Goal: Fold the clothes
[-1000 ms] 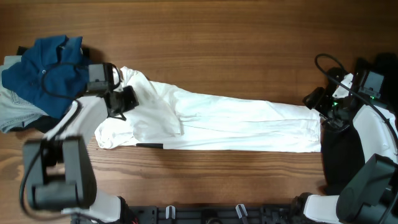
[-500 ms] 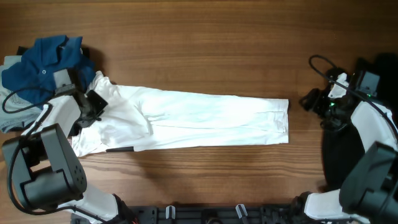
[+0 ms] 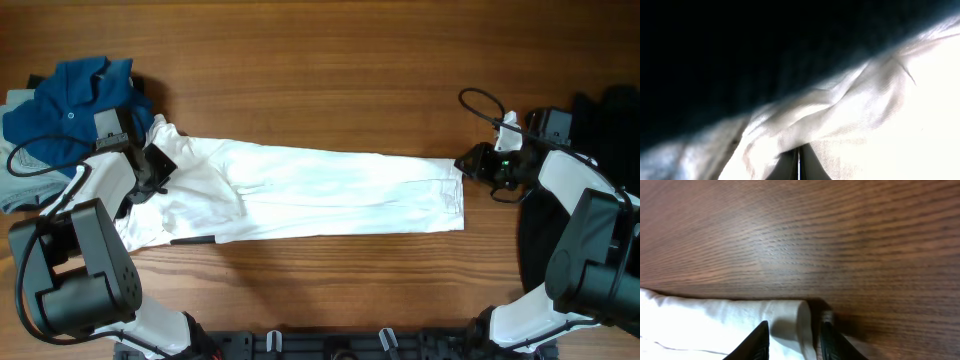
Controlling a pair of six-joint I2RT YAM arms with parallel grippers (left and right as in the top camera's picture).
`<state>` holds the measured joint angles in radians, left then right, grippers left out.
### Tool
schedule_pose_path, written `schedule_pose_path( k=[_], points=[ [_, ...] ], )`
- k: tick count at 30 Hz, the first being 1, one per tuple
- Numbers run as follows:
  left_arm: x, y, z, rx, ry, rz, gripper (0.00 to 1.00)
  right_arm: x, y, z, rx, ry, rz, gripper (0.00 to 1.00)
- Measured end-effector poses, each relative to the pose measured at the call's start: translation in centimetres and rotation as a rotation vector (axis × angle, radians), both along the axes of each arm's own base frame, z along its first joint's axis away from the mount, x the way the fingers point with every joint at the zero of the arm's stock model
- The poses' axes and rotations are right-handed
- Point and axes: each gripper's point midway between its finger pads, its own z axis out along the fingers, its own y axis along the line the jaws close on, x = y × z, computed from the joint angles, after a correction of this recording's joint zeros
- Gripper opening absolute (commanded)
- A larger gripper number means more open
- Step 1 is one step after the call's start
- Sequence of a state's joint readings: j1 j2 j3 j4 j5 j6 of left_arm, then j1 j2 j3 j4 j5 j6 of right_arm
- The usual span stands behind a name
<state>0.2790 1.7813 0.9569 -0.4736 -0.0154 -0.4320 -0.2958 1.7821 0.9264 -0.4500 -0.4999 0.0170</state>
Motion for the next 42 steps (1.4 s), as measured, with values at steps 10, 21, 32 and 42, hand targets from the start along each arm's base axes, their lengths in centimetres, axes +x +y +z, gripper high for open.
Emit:
schedule_pose_path(
  k=[10,21,32,42],
  points=[
    [0.1,-0.1,0.0,0.019,0.004,-0.035,0.04,2.3,-0.2,1.2,0.018,-0.112,-0.005,0.04],
    [0.3,-1.8,0.3,-0.052,-0.037,-0.105,0.04,-0.3,0.9,1.6,0.193,0.016,-0.064,0.52],
    [0.3,-2.5,0.3,-0.089,-0.045,-0.131,0.09,-1.9,0.8,-0.3,0.044,0.132,-0.063,0.64],
    [0.5,-3.8,0.7,-0.14,-0.066,-0.178,0.44,-3.5,2.3,-0.3,0.048,0.153,-0.01,0.64]
  ],
)
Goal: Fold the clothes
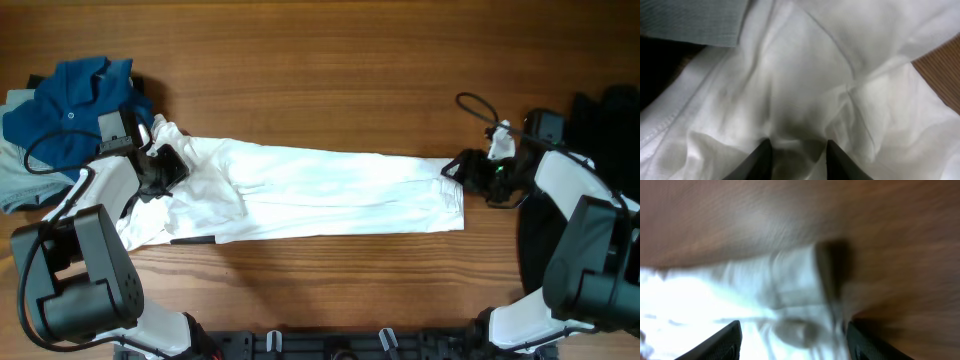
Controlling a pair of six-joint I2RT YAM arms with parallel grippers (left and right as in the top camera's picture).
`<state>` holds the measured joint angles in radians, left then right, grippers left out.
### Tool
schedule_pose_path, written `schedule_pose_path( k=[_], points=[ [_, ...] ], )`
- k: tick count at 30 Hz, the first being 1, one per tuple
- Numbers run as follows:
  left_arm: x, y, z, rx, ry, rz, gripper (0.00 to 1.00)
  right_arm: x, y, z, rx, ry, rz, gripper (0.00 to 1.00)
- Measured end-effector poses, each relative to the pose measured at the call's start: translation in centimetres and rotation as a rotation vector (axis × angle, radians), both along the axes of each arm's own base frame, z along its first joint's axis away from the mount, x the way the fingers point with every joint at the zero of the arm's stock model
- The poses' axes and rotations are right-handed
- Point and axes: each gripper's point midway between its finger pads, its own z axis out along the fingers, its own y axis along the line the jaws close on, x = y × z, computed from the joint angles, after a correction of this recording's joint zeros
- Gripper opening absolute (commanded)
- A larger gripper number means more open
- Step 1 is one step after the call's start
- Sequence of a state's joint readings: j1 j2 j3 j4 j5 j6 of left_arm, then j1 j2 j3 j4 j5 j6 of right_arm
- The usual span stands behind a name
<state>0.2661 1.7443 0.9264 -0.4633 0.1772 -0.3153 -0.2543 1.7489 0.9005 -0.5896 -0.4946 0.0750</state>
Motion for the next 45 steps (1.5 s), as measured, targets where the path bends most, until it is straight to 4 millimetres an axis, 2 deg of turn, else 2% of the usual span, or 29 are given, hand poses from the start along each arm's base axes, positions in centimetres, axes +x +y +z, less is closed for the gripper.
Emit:
schedule_pose_path(
  k=[3,5,7,8,9,10,14,16,18,21,23,24,26,34,36,39,42,45],
  points=[
    [0.0,-0.6,0.3,-0.03,-0.01,-0.017,0.47,-0.7,1.3,-0.2,0.029,-0.033,0.035,0.53],
    [-0.1,-1.1,1.2,-0.045,-0.035,-0.028,0.49,-1.0,2.2,-0.2,0.079,-0.054,0.061,0.43],
    [0.2,-1.2,3.2,-0.039,-0.092,-0.035,0.51,-1.7,3.1,-0.3,0.128,-0.047,0.081,0.33],
    [0.4,-1.2,4.2,-0.036,-0.119,-0.039,0.53,-2.0,3.4,-0.4,0.144,-0.044,0.091,0.19],
    [0.8,-1.2,6.9,-0.02,-0.195,-0.044,0.54,-2.4,3.9,-0.5,0.168,-0.034,0.098,0.09],
    [0.9,-1.2,8.2,-0.01,-0.233,-0.046,0.56,-2.5,3.9,-0.7,0.167,-0.035,0.105,0.04],
    [0.9,-1.3,12.8,0.026,-0.366,-0.053,0.57,-2.6,3.9,-1.1,0.172,-0.017,0.095,0.05],
    [0.8,-1.3,14.5,0.041,-0.415,-0.055,0.57,-2.2,2.8,-1.0,0.147,0.03,0.028,0.05],
    [0.7,-1.3,15.3,0.047,-0.439,-0.056,0.57,-1.7,0.4,-0.5,0.096,0.077,-0.062,0.04],
    [0.5,-1.4,15.6,0.049,-0.442,-0.056,0.57,-0.5,-4.7,1.0,-0.001,0.101,-0.202,0.04],
    [0.2,-1.5,15.4,0.045,-0.429,-0.056,0.57,0.1,-7.5,1.8,-0.052,0.093,-0.268,0.04],
    [0.2,-1.5,15.4,0.045,-0.428,-0.056,0.57,0.3,-8.2,2.1,-0.063,0.087,-0.286,0.03],
    [0.2,-1.5,15.4,0.044,-0.428,-0.056,0.57,0.5,-8.9,2.5,-0.078,0.08,-0.298,0.04],
    [0.1,-1.5,15.3,0.043,-0.425,-0.056,0.58,0.0,-8.8,2.4,-0.092,0.107,-0.299,0.04],
    [0.1,-1.5,15.3,0.043,-0.425,-0.056,0.58,-0.5,-8.4,2.4,-0.094,0.137,-0.293,0.04],
    [0.2,-1.5,15.4,0.044,-0.426,-0.056,0.58,0.0,-6.1,2.5,-0.097,0.132,-0.212,0.04],
    [0.1,-1.5,15.3,0.043,-0.424,-0.056,0.58,0.8,-1.0,2.7,-0.09,0.107,-0.047,0.04],
    [0.1,-1.5,15.3,0.042,-0.422,-0.055,0.58,0.9,3.0,2.9,-0.078,0.092,0.072,0.05]
  ],
)
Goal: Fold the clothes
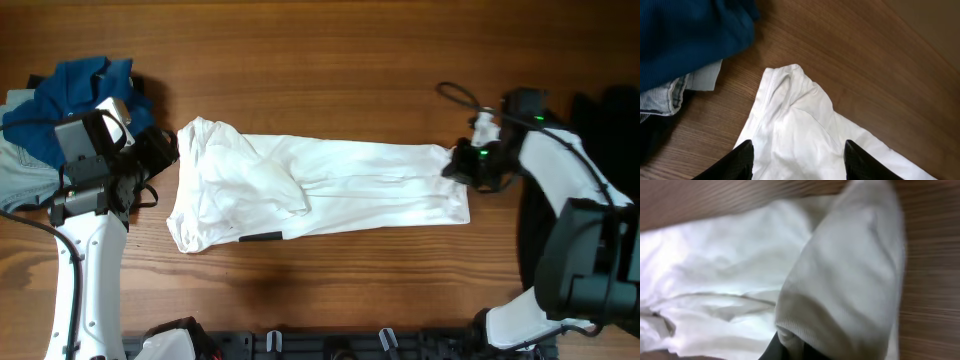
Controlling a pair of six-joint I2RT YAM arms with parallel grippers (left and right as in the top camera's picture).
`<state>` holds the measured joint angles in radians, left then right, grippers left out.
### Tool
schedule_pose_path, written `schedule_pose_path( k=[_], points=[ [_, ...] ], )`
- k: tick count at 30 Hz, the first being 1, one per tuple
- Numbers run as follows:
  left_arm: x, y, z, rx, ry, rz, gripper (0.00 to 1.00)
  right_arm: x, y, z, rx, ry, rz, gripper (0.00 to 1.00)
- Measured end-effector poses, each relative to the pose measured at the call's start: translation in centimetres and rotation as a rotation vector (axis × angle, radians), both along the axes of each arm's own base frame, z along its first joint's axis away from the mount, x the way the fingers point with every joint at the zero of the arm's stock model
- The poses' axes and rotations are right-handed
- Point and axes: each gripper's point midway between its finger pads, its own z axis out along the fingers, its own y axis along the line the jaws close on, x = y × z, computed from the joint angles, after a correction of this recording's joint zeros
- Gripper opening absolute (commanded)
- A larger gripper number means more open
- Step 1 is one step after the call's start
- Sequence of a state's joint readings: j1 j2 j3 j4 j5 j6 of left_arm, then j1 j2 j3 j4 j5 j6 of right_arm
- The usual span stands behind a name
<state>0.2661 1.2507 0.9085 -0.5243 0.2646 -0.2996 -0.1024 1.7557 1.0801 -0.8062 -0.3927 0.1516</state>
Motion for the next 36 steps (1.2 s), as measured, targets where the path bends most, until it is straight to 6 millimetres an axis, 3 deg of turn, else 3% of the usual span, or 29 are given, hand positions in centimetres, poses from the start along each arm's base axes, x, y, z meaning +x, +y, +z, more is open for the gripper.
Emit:
schedule_pose_path(
  k=[3,10,11,12,13,14,18,21,22,26,30,31,32,33,34,36],
  points=[
    [0.0,0.0,0.0,0.0,0.0,0.0,0.58,-0.3,2.7,0.0,0.0,0.001,0.073,0.12],
    [0.0,0.0,0.0,0.0,0.0,0.0,0.58,-0.3,5.6,0.1,0.012,-0.017,0.133,0.15],
    [0.0,0.0,0.0,0.0,0.0,0.0,0.58,-0.3,6.1,0.2,0.015,-0.018,0.138,0.27],
    [0.0,0.0,0.0,0.0,0.0,0.0,0.58,-0.3,6.5,0.2,0.016,-0.021,0.145,0.5],
    [0.0,0.0,0.0,0.0,0.0,0.0,0.58,-0.2,6.9,0.2,0.018,-0.026,0.151,0.65],
    [0.0,0.0,0.0,0.0,0.001,0.0,0.58,-0.2,7.2,0.2,0.021,-0.026,0.15,0.67],
    [-0.2,0.0,-0.2,-0.003,0.011,0.0,0.59,-0.2,7.1,0.2,0.016,-0.017,0.131,0.58],
    [-0.2,-0.1,-0.2,-0.003,0.011,0.0,0.59,0.1,6.0,0.2,0.014,-0.017,0.096,0.52],
    [-0.2,-0.1,-0.2,-0.003,0.011,0.0,0.59,0.4,5.1,0.4,0.015,-0.027,0.077,0.46],
    [-0.2,-0.1,-0.2,-0.003,0.011,0.0,0.59,1.8,2.7,2.9,0.098,-0.143,0.063,0.34],
    [-0.2,-0.1,-0.2,-0.003,0.011,0.0,0.59,1.5,5.1,4.2,0.187,-0.191,0.161,0.22],
    [-0.2,-0.1,-0.2,-0.003,0.011,0.0,0.6,1.2,6.0,4.2,0.19,-0.185,0.188,0.22],
    [-0.2,-0.1,-0.2,-0.003,0.011,0.0,0.59,0.8,6.9,4.1,0.184,-0.175,0.215,0.29],
    [-0.2,-0.1,-0.2,-0.003,0.011,0.0,0.59,0.4,7.6,3.9,0.169,-0.158,0.235,0.52],
    [-0.2,-0.1,-0.2,-0.003,0.012,0.0,0.59,-0.2,8.0,3.5,0.141,-0.133,0.246,0.6],
    [-0.3,-0.1,-0.3,-0.005,0.017,0.0,0.59,-1.0,7.8,3.0,0.098,-0.089,0.242,0.67]
  ],
)
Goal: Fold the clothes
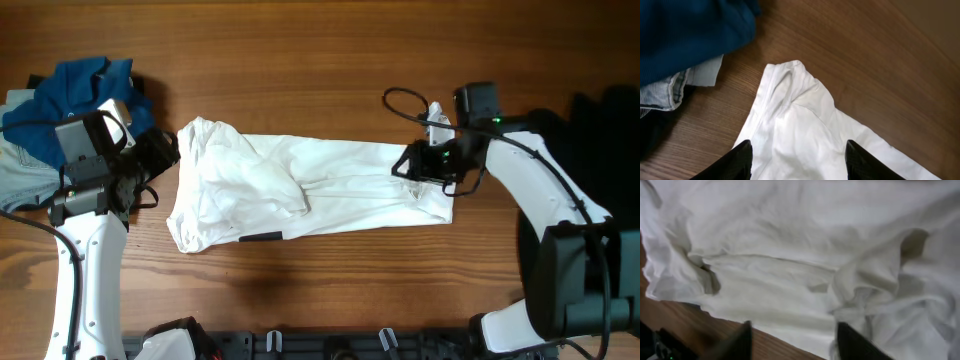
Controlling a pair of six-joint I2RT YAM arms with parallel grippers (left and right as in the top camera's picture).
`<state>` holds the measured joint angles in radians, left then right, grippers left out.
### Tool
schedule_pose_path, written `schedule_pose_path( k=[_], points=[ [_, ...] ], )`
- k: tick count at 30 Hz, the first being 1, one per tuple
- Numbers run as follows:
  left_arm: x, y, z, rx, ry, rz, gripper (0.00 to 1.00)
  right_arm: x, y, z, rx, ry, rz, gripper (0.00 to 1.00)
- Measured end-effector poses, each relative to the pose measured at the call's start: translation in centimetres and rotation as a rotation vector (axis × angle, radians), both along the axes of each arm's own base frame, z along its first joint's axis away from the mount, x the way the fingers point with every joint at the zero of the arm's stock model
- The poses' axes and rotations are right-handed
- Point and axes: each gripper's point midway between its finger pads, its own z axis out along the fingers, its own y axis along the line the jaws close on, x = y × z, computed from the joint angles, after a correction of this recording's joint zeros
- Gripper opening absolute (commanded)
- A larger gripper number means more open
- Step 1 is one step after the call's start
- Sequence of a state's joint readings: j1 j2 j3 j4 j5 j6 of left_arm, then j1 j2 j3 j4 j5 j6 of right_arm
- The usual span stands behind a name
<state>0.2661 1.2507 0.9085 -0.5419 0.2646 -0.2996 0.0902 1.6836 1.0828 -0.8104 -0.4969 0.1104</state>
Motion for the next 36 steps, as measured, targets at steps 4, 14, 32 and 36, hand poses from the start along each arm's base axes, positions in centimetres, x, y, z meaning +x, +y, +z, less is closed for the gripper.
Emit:
schedule_pose_path(
  k=[4,14,32,36],
  points=[
    [-0.1,0.0,-0.1,-0.001,0.004,0.0,0.6,-2.2,-1.7,-0.8,-0.088,0.112,-0.04,0.72],
    [-0.1,0.0,-0.1,-0.001,0.004,0.0,0.61,-2.2,-3.5,-1.9,-0.273,0.131,-0.135,0.68],
    [-0.1,0.0,-0.1,-0.001,0.004,0.0,0.62,-2.6,-2.1,-2.9,-0.277,0.139,-0.174,0.45],
    [-0.1,0.0,-0.1,-0.001,0.004,0.0,0.63,-2.8,-3.1,-3.3,-0.326,0.151,-0.216,0.34]
  ],
)
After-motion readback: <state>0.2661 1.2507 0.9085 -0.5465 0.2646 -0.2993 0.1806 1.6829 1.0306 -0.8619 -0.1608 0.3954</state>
